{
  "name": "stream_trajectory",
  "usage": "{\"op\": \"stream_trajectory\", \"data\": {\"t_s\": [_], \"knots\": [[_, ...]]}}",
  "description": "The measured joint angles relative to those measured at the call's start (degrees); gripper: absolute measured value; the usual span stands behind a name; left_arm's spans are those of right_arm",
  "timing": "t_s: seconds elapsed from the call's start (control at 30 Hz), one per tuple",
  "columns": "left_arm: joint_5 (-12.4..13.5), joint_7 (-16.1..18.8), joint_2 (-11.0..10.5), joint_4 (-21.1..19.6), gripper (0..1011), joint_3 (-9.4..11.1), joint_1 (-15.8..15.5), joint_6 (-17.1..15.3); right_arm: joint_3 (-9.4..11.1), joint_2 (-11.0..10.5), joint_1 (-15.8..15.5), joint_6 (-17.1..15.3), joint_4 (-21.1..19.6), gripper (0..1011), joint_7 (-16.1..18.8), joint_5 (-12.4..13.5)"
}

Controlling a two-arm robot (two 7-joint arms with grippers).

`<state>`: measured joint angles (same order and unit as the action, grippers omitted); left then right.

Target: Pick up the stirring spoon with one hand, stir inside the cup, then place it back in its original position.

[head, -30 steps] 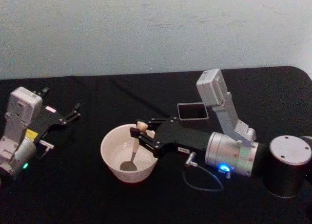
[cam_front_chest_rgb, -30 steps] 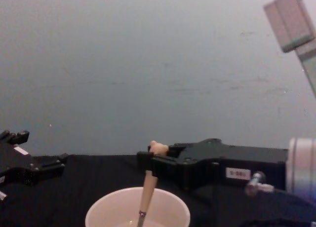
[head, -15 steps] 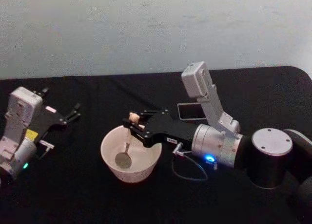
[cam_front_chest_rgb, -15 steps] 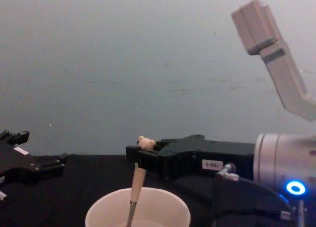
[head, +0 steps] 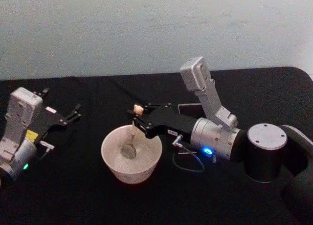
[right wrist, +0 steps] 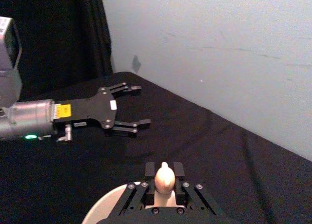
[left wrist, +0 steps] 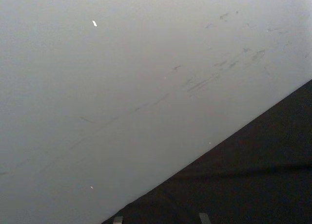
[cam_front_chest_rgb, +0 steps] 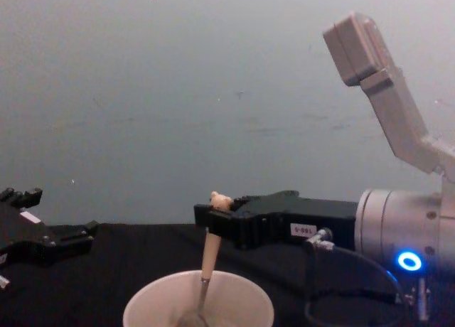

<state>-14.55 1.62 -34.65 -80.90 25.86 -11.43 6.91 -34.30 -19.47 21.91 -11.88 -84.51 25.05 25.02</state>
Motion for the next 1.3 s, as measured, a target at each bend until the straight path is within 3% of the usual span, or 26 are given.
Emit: {"op": "stream_trajectory", "data": {"t_s": [0.23,0.7,1.3], "knots": [[0.00,0.00,0.00,0.00,1001,0.00,0.00,0.00,1.15,-0.08,-0.07,-0.11,0.11,216,-0.24,-0.36],[0.00,0.00,0.00,0.00,1002,0.00,0.00,0.00,2.89,-3.52,-2.98,-1.66,-5.13,216,1.15,1.42],[0.00,0.00,0.00,0.00,1001,0.00,0.00,0.00,3.04,-2.91,-2.94,-2.12,-5.77,216,-0.23,2.82]]}}
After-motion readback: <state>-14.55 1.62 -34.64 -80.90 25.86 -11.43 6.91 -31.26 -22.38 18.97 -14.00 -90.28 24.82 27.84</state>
